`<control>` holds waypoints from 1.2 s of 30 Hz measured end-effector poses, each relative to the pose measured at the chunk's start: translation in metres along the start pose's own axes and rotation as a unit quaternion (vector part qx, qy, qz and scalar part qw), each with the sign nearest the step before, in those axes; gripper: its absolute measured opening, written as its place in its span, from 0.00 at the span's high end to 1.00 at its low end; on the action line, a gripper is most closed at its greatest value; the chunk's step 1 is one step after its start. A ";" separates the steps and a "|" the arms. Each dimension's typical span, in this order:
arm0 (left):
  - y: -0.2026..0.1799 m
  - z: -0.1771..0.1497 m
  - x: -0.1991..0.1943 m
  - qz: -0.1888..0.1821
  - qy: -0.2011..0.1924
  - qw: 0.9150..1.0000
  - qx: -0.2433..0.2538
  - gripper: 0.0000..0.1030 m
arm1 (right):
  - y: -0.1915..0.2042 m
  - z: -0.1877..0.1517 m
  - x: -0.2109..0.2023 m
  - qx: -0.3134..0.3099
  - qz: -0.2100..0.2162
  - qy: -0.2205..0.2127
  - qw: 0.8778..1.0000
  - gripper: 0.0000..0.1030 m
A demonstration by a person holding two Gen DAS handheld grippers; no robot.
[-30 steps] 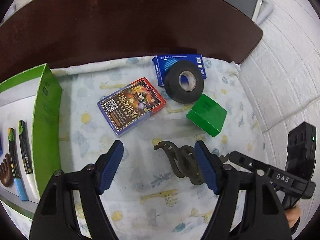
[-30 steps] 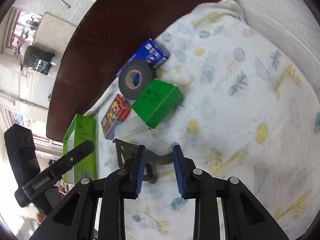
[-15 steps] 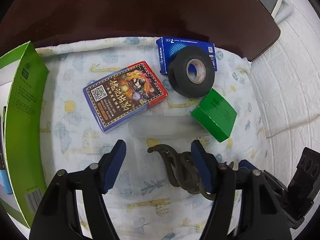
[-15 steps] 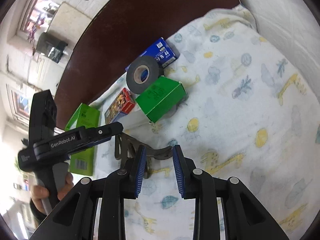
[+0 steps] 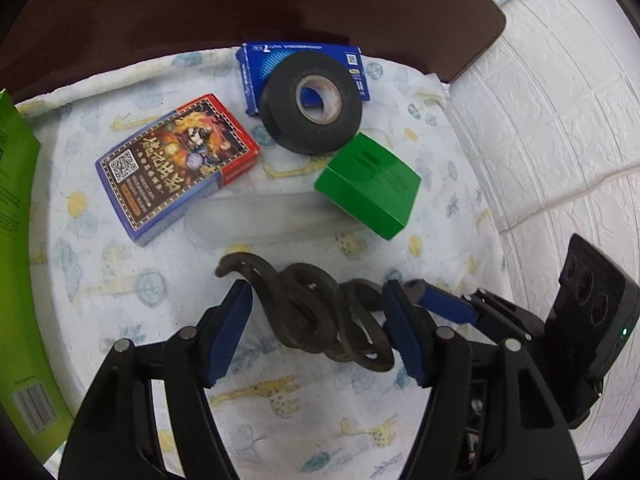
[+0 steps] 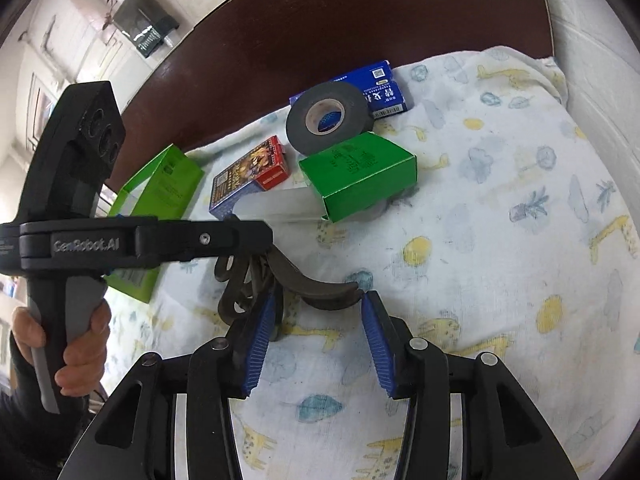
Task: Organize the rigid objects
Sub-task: 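Move the left gripper back to the dark brown claw hair clips, then close the left gripper on the brown claw clips beside the right gripper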
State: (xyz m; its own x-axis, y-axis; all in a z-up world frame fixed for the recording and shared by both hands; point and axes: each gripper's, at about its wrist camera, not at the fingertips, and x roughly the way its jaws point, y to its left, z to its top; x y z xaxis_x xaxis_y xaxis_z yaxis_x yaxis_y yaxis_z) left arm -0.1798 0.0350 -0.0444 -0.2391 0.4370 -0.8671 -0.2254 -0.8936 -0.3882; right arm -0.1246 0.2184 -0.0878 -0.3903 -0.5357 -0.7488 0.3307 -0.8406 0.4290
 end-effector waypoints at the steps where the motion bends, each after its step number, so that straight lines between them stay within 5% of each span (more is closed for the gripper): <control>1: -0.003 -0.003 0.000 -0.002 0.005 1.000 0.009 0.36 | 0.001 0.001 0.001 -0.002 -0.002 -0.001 1.000 0.54; 5: -0.008 -0.015 -0.008 -0.019 0.019 0.999 0.018 0.37 | -0.002 0.004 0.003 0.007 0.003 0.007 1.000 0.54; 11: -0.016 -0.032 -0.028 -0.095 0.044 0.995 0.000 0.36 | -0.013 -0.001 -0.017 0.060 0.062 0.016 0.996 0.54; 14: -0.029 -0.038 -0.039 -0.102 0.040 0.994 0.011 0.35 | -0.010 -0.007 -0.028 0.063 0.094 0.023 0.993 0.54; 16: -0.035 -0.039 -0.043 -0.077 0.026 0.996 0.027 0.35 | -0.008 -0.009 -0.033 0.064 0.096 0.021 0.993 0.54; 19: -0.031 -0.035 -0.042 0.006 -0.020 0.998 0.053 0.35 | -0.004 -0.010 -0.038 0.038 0.041 0.004 0.998 0.54; 23: -0.022 -0.035 -0.034 0.142 -0.056 0.980 0.131 0.37 | 0.008 -0.017 -0.035 -0.026 -0.008 -0.001 1.000 0.54; 30: -0.027 -0.036 -0.019 0.186 -0.037 0.956 0.223 0.35 | 0.025 -0.016 -0.019 -0.076 -0.024 0.012 0.997 0.50; 36: -0.033 -0.025 -0.006 0.185 -0.031 0.947 0.261 0.35 | 0.027 -0.006 -0.002 -0.072 -0.037 0.022 0.996 0.48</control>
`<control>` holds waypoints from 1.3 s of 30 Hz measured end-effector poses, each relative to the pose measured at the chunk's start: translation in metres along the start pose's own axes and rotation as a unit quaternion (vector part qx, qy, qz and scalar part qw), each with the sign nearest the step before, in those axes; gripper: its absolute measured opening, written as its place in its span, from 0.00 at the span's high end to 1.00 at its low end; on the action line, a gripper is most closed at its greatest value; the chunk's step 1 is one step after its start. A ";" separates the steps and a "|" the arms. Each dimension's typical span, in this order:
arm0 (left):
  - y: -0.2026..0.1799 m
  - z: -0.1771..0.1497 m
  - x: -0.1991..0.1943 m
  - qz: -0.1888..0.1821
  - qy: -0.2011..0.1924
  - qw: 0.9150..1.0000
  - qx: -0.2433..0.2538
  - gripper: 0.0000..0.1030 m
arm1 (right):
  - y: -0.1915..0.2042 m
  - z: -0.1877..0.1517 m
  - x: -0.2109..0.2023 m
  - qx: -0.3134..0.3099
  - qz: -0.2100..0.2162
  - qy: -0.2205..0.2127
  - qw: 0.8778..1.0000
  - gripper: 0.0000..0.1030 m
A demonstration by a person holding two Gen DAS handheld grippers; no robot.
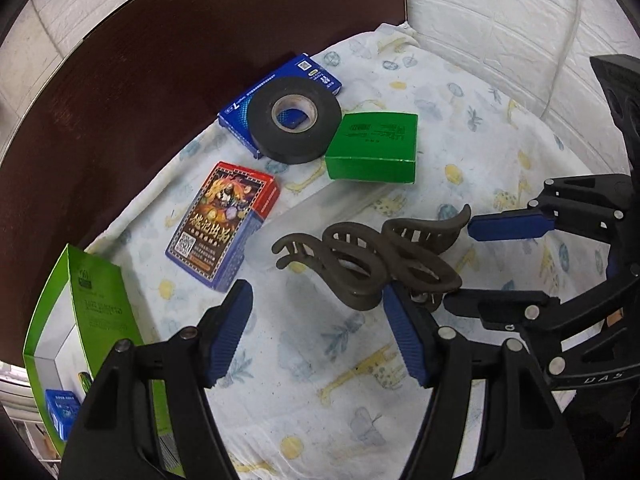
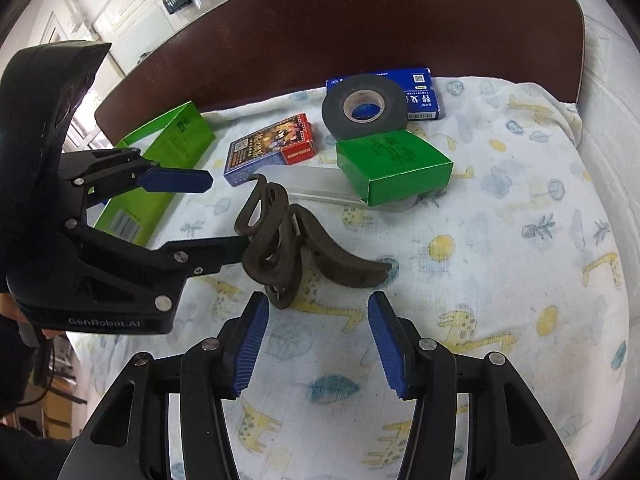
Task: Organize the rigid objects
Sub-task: 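Close the left gripper on the brown claw clips beside the right gripper, then lift the claw clips and carry them over the green box with the left gripper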
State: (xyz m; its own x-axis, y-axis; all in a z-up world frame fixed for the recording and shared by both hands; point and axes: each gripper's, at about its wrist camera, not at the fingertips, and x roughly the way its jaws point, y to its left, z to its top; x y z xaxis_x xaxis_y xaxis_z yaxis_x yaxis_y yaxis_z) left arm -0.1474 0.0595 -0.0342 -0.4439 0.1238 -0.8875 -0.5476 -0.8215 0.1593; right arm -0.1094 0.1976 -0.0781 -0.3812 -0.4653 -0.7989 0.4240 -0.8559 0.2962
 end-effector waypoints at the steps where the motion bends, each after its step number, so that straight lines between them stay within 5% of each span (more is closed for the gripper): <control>1: -0.001 0.003 0.001 -0.004 -0.002 1.000 0.002 0.36 | -0.003 0.002 0.001 0.006 0.007 -0.001 1.000 0.48; 10: 0.019 0.025 0.017 -0.055 0.019 0.996 -0.075 0.35 | -0.049 0.020 0.003 0.134 0.080 -0.013 0.988 0.47; 17: 0.037 0.018 0.028 -0.138 0.062 0.969 -0.194 0.35 | -0.048 0.025 0.008 0.147 0.084 0.003 0.986 0.46; 28: 0.033 0.020 0.028 -0.157 0.062 0.966 -0.196 0.40 | -0.055 0.032 0.015 0.198 0.113 0.025 0.973 0.50; 36: 0.039 0.018 0.029 -0.165 0.067 0.961 -0.212 0.41 | -0.046 0.034 0.011 0.185 0.112 0.030 0.976 0.50; 39: 0.041 0.017 0.031 -0.172 0.068 0.958 -0.220 0.40 | -0.045 0.031 0.011 0.169 0.080 0.051 0.981 0.50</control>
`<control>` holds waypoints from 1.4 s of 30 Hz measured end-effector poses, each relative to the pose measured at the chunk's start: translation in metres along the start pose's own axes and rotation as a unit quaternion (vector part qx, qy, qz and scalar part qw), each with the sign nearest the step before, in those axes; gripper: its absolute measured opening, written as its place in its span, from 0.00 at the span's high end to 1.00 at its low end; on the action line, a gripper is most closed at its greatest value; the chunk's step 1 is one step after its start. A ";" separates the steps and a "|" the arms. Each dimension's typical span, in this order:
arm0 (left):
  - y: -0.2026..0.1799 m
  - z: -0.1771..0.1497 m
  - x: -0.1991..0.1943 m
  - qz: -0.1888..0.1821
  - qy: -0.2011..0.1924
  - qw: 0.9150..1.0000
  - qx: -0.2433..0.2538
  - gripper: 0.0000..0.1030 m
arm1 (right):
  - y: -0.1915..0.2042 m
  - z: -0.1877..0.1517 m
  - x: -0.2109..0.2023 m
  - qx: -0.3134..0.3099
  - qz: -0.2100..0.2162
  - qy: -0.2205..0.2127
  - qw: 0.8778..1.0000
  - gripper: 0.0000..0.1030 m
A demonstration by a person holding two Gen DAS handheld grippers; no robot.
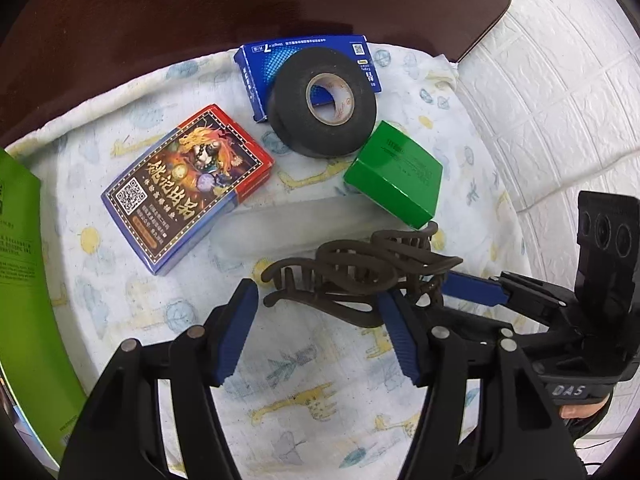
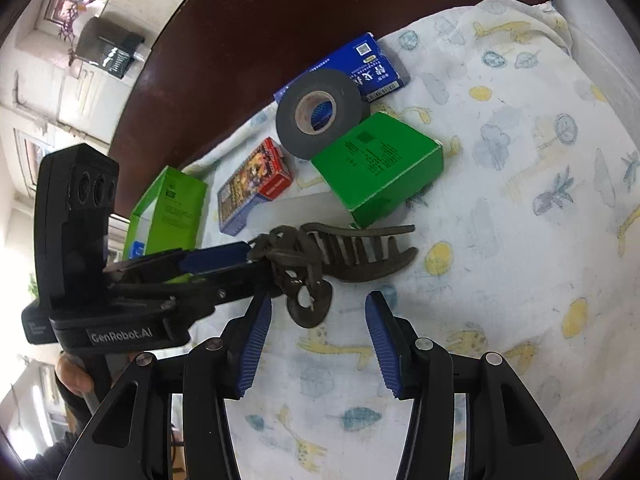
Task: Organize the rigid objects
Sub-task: 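Lift the claw clips and carry them over the green box with the left gripper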
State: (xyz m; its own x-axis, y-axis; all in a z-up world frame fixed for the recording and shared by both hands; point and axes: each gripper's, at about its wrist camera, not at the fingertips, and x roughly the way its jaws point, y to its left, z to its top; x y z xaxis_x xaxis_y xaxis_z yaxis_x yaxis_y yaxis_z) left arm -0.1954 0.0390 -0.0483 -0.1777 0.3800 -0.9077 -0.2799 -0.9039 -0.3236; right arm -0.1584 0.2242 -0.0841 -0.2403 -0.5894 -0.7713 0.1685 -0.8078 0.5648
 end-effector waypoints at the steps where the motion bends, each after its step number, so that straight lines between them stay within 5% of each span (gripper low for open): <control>1: -0.001 0.000 0.001 0.000 -0.001 1.000 0.001 0.40 | -0.002 -0.001 -0.002 -0.003 -0.019 0.000 1.000 0.46; 16: -0.001 0.009 0.009 0.017 0.007 1.000 0.011 0.41 | 0.001 0.029 0.002 -0.056 -0.018 0.010 0.998 0.33; 22: 0.000 0.015 0.010 0.005 0.007 1.000 0.009 0.39 | -0.018 0.036 0.010 -0.018 0.031 0.007 0.999 0.21; 42: -0.001 0.000 -0.024 -0.032 -0.015 0.999 -0.001 0.42 | 0.001 0.018 -0.015 0.034 0.010 -0.046 0.998 0.21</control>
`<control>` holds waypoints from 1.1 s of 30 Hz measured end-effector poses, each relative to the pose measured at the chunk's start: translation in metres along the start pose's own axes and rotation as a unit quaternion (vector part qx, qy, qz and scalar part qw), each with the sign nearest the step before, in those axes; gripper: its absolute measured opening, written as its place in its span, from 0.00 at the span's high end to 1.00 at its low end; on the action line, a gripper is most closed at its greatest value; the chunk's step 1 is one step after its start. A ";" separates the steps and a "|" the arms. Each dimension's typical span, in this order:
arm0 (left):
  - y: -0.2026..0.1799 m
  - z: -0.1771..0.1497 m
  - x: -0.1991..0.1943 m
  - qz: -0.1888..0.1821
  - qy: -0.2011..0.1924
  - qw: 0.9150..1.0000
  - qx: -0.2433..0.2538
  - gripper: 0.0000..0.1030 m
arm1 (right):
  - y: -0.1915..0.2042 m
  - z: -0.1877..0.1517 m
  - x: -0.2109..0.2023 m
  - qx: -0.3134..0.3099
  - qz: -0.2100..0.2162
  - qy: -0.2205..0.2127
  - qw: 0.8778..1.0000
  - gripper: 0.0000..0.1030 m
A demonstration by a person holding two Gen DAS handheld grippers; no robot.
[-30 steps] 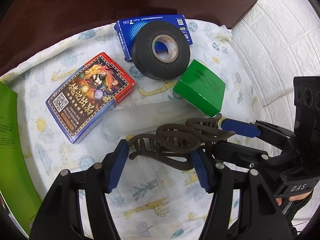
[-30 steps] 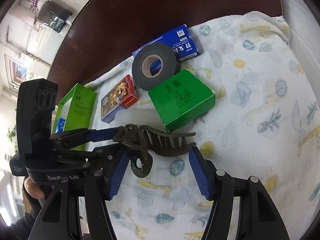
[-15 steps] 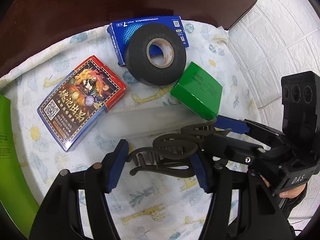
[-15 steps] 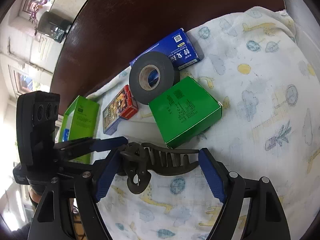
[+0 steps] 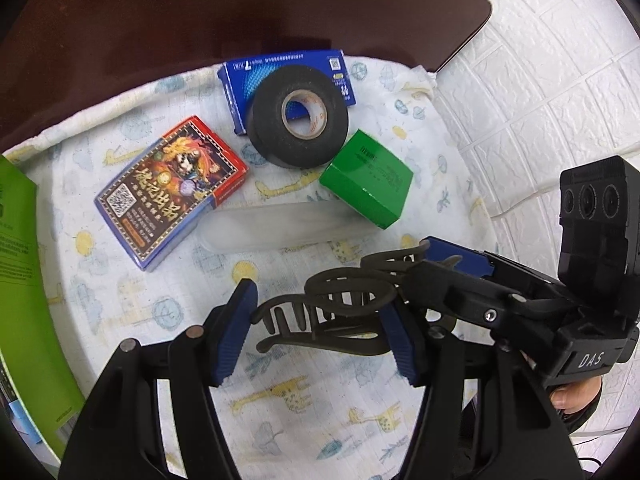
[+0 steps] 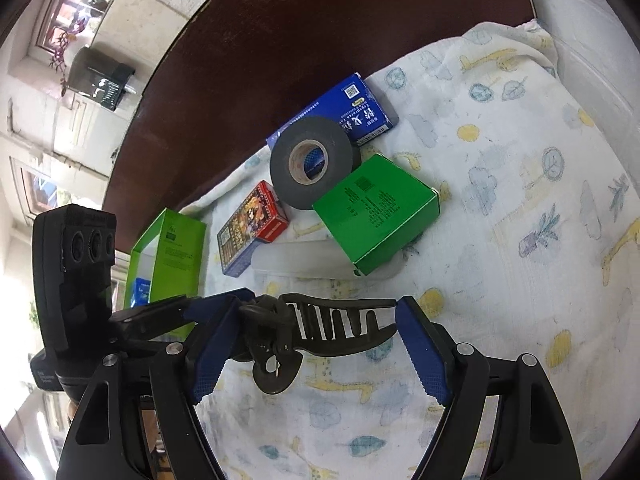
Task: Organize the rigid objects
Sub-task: 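Lift the claw clips and carry them over the green box with the left gripper, then open the left gripper to drop the claw clips into the green box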
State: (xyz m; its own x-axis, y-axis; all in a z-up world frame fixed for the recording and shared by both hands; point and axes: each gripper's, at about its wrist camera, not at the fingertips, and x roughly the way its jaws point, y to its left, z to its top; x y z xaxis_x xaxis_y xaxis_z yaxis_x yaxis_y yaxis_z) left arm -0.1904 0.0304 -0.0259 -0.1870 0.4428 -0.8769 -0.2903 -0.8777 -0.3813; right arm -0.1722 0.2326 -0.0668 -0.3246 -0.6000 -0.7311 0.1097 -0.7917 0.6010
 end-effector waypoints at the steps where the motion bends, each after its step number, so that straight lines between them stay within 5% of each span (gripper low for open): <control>1: 0.001 -0.001 -0.005 -0.002 -0.005 1.000 -0.001 0.42 | 0.004 0.000 -0.003 -0.003 0.001 -0.003 1.000 0.21; 19: 0.084 -0.052 -0.139 0.032 -0.120 0.991 -0.045 0.42 | 0.150 -0.005 0.014 -0.101 0.038 -0.007 0.994 0.21; 29: 0.184 -0.091 -0.207 0.075 -0.171 0.977 -0.104 0.42 | 0.278 -0.018 0.085 -0.179 0.072 0.024 0.981 0.21; 33: 0.226 -0.080 -0.205 0.058 -0.166 0.978 -0.115 0.41 | 0.303 -0.011 0.127 -0.180 0.085 0.033 0.979 0.21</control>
State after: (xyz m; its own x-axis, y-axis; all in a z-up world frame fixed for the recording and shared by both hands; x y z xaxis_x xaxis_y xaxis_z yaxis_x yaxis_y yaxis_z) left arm -0.1426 -0.2731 0.0448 -0.5118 0.3402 -0.7889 -0.0378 -0.9263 -0.3749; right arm -0.1702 -0.0848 0.0188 -0.2132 -0.7241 -0.6559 0.4848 -0.6612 0.5725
